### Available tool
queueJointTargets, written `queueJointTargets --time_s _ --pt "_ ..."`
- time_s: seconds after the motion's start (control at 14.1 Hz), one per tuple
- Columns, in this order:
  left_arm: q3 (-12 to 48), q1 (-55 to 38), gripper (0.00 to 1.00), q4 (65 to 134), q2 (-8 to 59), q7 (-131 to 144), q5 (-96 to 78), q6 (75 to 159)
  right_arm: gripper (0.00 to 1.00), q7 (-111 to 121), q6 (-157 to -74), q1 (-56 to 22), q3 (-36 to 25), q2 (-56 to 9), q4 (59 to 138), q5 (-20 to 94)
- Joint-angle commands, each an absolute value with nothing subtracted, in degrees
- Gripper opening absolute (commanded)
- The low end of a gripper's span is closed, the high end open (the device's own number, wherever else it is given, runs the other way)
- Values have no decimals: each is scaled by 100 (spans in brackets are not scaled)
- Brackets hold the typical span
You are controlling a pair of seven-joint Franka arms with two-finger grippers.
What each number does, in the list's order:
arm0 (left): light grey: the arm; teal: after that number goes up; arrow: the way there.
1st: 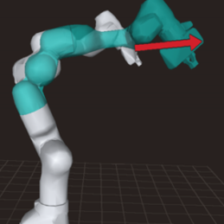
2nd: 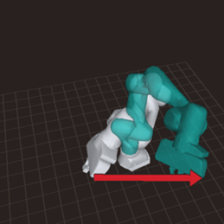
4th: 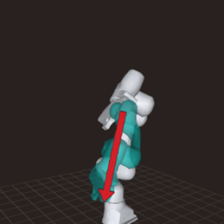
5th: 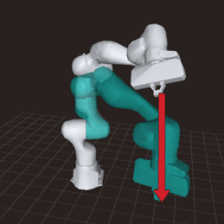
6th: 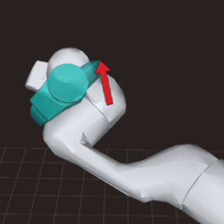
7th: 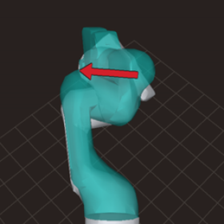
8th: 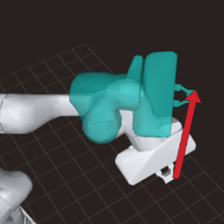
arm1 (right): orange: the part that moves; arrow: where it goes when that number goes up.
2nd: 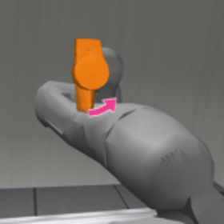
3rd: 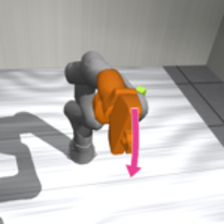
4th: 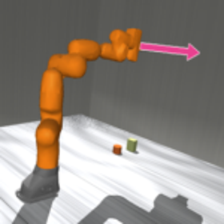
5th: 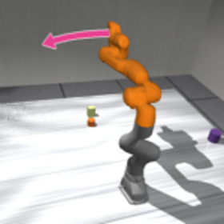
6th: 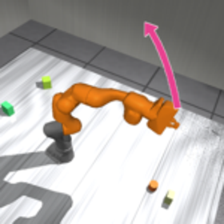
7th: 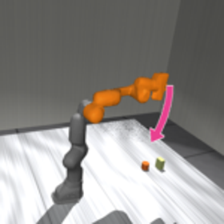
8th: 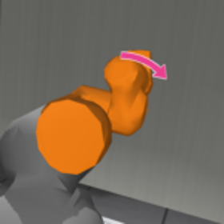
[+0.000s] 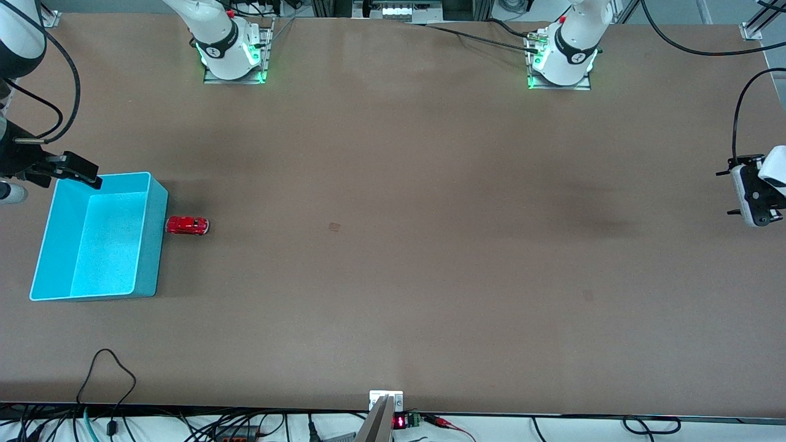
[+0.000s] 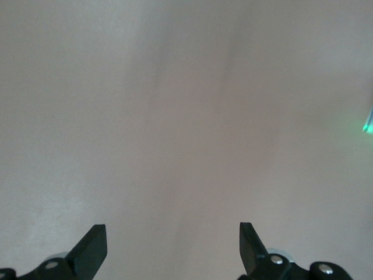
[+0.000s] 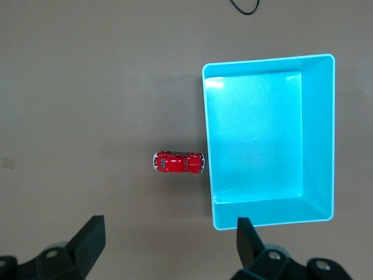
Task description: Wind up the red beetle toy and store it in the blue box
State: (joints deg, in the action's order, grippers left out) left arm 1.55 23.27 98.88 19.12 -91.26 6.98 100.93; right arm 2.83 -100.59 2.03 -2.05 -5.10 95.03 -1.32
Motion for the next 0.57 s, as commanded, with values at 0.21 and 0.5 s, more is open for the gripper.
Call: queueJointTargets --time_s 0.21,0.5 --pt "624 1953 100 8721 1863 -7491 800 8273 100 343 -9967 237 -202 -685 9483 -70" --pt "642 1101 100 7815 1872 -5822 782 7139 100 492 -9914 167 -185 -844 9475 -61"
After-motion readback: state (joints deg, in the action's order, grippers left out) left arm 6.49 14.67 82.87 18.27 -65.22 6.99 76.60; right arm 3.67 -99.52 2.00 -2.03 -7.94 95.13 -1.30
